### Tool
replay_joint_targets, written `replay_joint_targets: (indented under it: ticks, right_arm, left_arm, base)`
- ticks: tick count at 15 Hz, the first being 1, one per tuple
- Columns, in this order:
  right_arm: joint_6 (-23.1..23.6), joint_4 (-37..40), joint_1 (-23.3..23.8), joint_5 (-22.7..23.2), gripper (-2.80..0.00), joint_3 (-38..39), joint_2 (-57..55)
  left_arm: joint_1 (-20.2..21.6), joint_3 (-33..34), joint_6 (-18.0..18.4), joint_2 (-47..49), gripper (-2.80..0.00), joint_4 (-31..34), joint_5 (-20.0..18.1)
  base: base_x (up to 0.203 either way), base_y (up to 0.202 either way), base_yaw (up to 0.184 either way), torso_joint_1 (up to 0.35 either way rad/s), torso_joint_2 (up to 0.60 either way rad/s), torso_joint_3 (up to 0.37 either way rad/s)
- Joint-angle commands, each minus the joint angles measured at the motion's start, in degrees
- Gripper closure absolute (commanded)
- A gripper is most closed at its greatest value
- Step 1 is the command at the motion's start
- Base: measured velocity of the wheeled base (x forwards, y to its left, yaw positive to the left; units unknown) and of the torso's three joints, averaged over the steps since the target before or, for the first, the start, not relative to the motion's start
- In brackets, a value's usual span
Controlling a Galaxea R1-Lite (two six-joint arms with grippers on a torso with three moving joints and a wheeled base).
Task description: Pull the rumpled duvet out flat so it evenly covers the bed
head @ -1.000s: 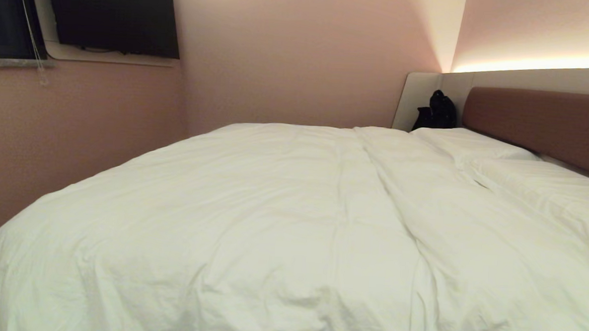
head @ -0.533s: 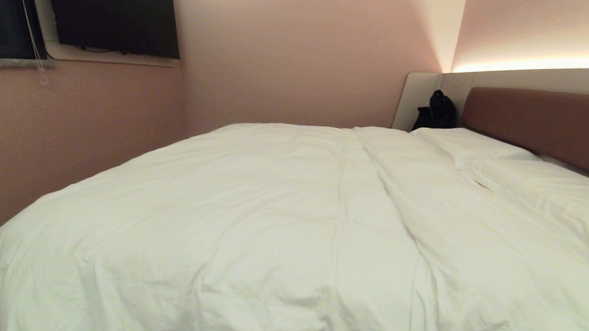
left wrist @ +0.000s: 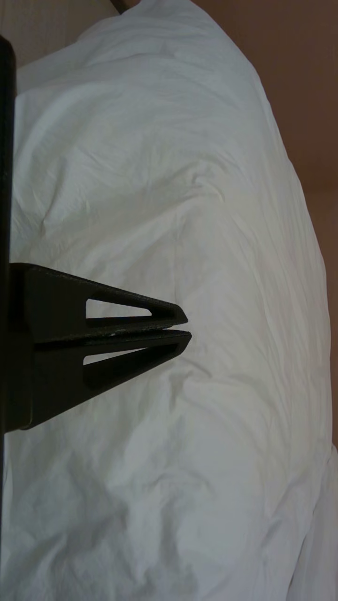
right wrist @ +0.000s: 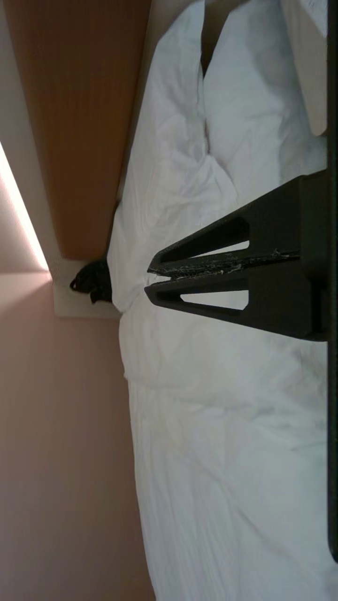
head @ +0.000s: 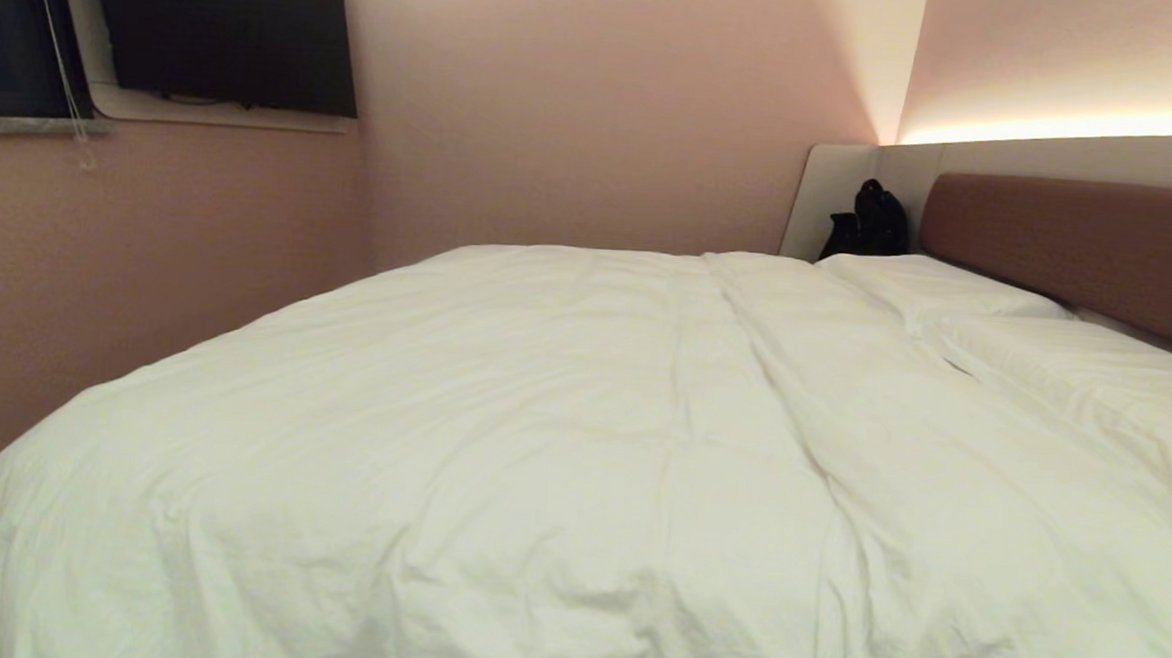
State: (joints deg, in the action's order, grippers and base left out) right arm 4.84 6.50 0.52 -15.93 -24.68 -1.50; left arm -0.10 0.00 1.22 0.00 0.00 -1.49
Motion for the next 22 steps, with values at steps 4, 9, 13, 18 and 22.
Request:
replay_joint_targets:
  ticks: [4, 9, 13, 18, 22]
  right_arm:
    - [-1.23, -2.48, 0.0, 11.76, 0.0, 7.54, 1.42]
    - [-0.63, -8.52, 0.0, 15.05, 0.0, 18.53, 1.42]
    - [0.84, -8.68, 0.0, 16.21, 0.0, 23.65, 1.42]
    - [0.78, -6.68, 0.0, 16.9, 0.0, 24.59, 1.5]
    - [0.17, -6.5, 0.0, 16.9, 0.0, 24.51, 1.5]
  left_arm:
    - [0.01, 0.0, 0.01, 0.0, 0.0, 0.0, -0.01]
    - [0.01, 0.0, 0.01, 0.0, 0.0, 0.0, -0.01]
    - [0.01, 0.0, 0.01, 0.0, 0.0, 0.0, -0.01]
    - [0.01, 0.0, 0.01, 0.0, 0.0, 0.0, -0.01]
    - [0.01, 0.0, 0.01, 0.0, 0.0, 0.0, -0.01]
  base:
    - [0.0, 0.0, 0.0, 0.0, 0.0, 0.0]
    - [0.0, 0.0, 0.0, 0.0, 0.0, 0.0]
    - [0.0, 0.0, 0.0, 0.0, 0.0, 0.0]
    - [0.0, 0.0, 0.0, 0.0, 0.0, 0.0]
    - [0.0, 0.0, 0.0, 0.0, 0.0, 0.0]
